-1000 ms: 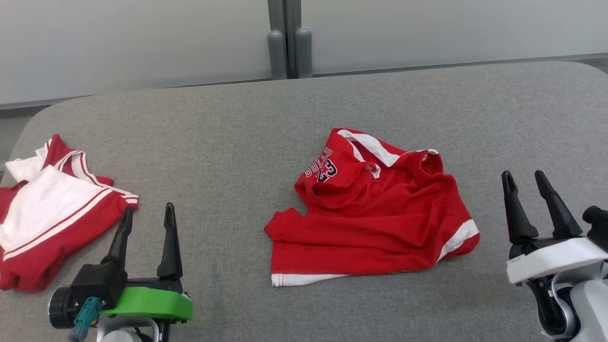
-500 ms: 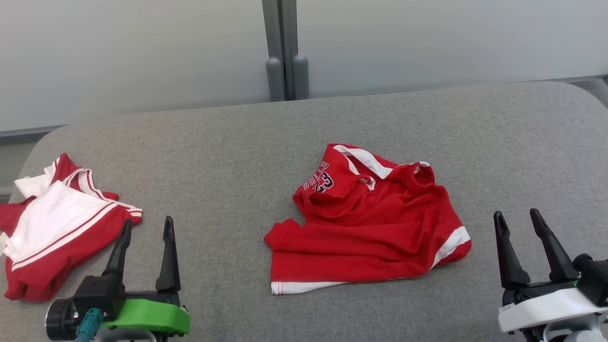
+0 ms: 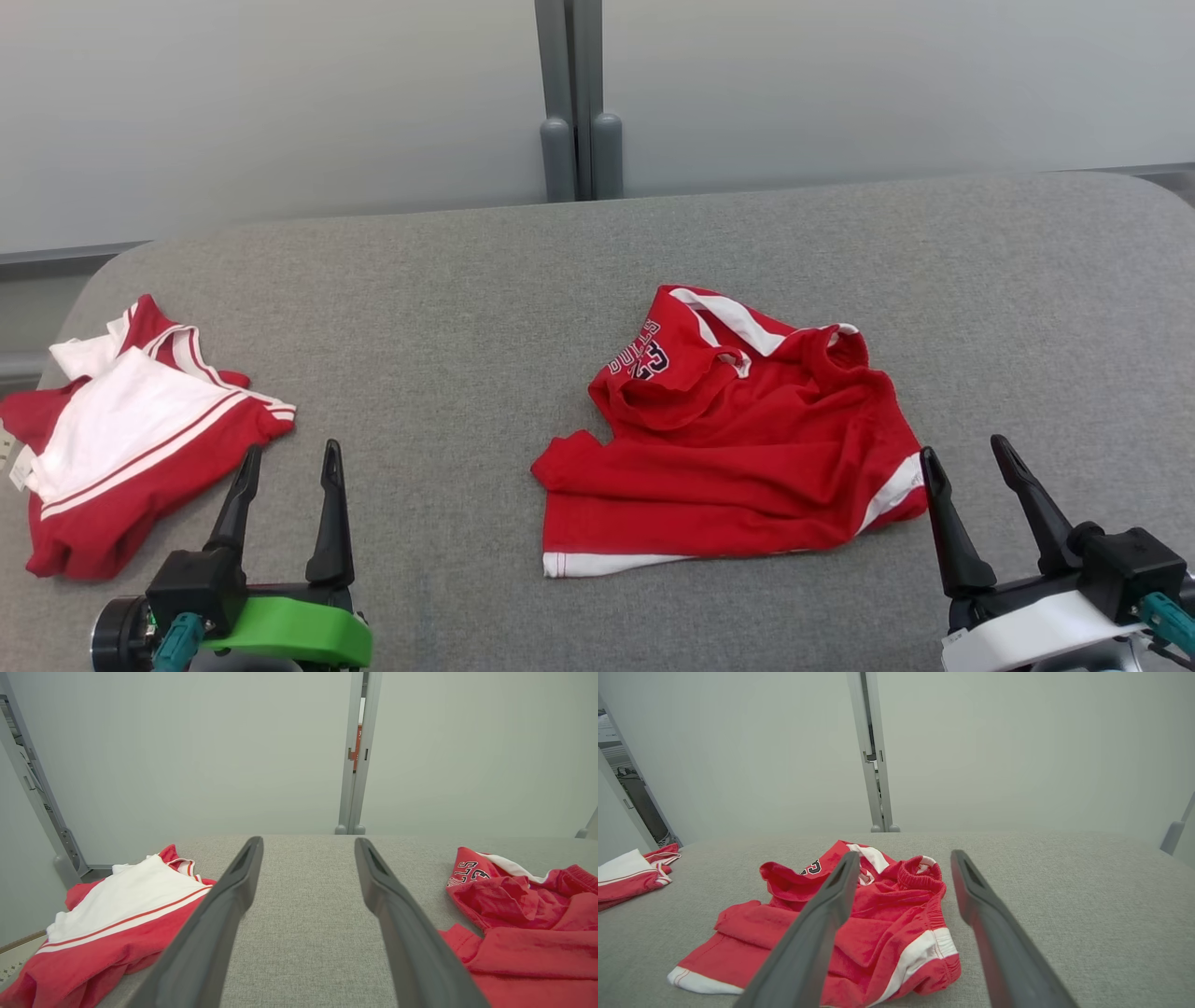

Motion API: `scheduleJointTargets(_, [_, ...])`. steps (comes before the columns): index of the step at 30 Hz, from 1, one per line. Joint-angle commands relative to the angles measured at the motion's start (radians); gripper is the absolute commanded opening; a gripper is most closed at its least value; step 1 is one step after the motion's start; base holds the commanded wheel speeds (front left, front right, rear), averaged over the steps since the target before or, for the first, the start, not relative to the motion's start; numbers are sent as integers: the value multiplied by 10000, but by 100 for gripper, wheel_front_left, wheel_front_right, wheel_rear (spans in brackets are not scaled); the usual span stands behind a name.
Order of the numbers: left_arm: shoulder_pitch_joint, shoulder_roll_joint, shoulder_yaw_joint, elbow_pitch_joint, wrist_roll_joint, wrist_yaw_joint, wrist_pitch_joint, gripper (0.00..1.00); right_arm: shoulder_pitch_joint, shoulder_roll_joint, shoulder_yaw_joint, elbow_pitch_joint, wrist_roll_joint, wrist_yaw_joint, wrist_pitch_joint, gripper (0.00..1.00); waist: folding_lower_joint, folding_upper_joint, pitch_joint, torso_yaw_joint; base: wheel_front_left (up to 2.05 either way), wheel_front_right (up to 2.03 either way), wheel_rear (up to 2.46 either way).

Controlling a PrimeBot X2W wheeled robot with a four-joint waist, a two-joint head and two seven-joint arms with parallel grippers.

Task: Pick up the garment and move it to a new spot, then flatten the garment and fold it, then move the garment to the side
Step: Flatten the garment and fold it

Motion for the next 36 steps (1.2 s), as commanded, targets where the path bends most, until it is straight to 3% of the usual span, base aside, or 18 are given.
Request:
scheduleJointTargets(1, [145, 28, 27, 37, -19, -24, -7, 100, 60, 35, 14, 28, -74, 5, -4, 100, 0, 0, -1, 9, 0, 0, 0])
scheduleJointTargets(36, [143, 28, -38, 135, -160, 19, -6, 100, -73, 172, -137, 220, -417, 5, 174, 100, 0, 0, 32, 80, 0, 0, 0])
